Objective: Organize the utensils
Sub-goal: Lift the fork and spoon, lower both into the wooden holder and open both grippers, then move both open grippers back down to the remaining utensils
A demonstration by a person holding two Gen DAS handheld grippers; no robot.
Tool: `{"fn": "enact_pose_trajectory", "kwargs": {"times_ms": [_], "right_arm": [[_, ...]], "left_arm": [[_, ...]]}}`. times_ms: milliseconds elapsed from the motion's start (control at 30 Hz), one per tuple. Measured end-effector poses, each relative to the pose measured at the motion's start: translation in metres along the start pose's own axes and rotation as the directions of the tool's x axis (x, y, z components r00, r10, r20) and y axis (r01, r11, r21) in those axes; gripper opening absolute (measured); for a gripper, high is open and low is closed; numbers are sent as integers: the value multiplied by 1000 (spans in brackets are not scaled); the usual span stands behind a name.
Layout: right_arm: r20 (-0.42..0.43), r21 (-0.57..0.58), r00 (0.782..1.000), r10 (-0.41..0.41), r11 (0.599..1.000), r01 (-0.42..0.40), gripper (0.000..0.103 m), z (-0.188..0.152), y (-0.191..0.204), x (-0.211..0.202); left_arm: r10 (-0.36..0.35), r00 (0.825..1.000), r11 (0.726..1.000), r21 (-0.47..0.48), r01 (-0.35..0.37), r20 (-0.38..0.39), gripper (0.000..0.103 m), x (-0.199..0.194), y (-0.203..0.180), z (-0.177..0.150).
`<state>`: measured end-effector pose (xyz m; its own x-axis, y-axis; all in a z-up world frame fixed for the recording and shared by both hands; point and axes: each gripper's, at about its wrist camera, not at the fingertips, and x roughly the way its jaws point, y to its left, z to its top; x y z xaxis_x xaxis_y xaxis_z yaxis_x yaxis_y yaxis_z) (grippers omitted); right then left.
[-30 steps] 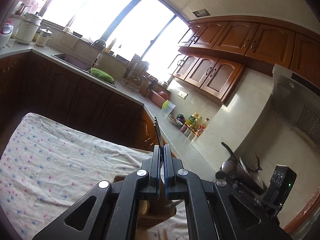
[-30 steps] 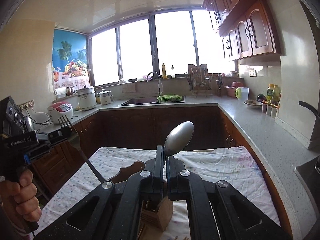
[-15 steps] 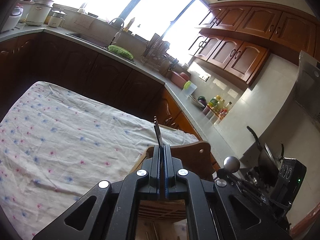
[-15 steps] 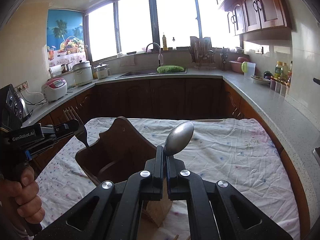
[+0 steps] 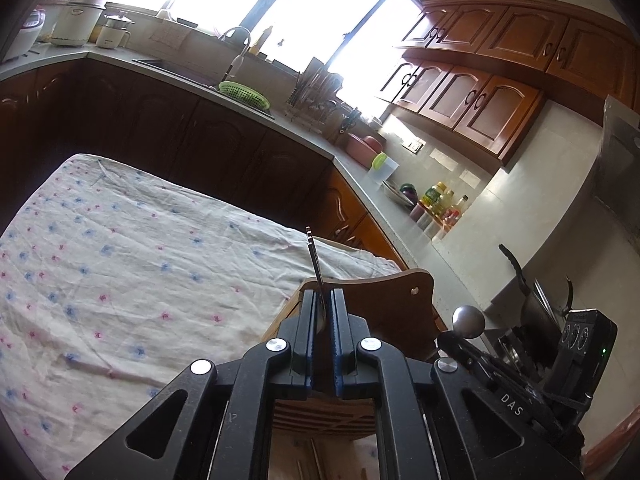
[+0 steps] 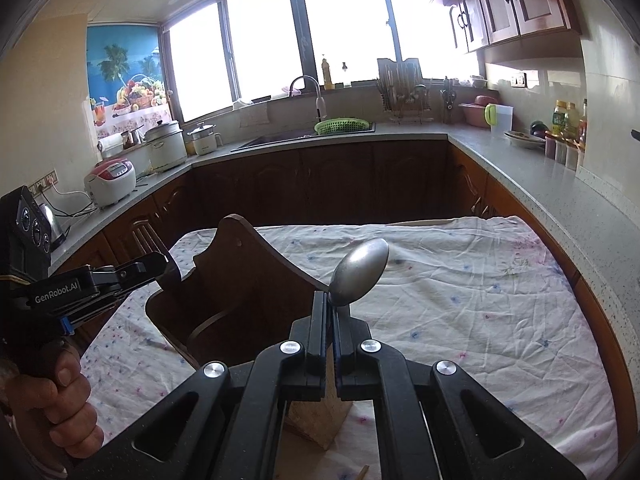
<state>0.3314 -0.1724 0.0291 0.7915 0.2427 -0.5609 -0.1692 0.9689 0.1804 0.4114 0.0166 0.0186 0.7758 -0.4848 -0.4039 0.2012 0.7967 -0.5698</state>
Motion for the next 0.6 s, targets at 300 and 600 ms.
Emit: {"fn": "enact_pose_trajectory", "kwargs": {"times_ms": [300,600], "right_arm": [[58,65,998,-17,998,13,43,3,-10,-26],[107,144,994,-18,990,2,88,-13,-24,-71]], "left_arm": [[0,999,1000,-22,1,43,54,-38,4,-4],[65,996,998,7,-65,57,81,-91,-8,-39]]}}
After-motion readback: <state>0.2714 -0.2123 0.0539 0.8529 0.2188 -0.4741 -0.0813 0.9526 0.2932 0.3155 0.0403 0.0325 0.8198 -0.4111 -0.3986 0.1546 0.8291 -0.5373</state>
